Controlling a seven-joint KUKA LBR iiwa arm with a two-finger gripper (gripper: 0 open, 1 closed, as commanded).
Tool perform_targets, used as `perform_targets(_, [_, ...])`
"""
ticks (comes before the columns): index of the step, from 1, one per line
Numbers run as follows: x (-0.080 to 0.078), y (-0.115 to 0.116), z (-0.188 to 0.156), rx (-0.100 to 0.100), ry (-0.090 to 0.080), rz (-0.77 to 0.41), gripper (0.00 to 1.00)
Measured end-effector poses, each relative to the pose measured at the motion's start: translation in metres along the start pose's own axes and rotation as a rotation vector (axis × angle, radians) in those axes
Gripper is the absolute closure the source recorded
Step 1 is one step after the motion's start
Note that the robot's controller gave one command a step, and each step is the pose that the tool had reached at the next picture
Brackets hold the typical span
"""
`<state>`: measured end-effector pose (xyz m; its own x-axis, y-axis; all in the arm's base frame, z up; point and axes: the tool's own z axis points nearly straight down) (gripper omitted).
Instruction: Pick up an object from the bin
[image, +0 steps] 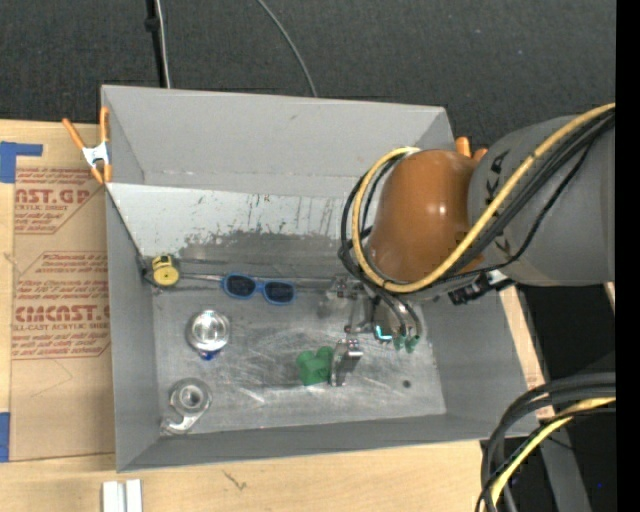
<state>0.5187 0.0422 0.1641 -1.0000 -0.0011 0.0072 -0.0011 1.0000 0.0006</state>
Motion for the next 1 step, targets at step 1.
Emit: perform_targets(1, [-0.0037, -0.0047, 0.0861, 0.0, -0.006, -0.042, 0.0])
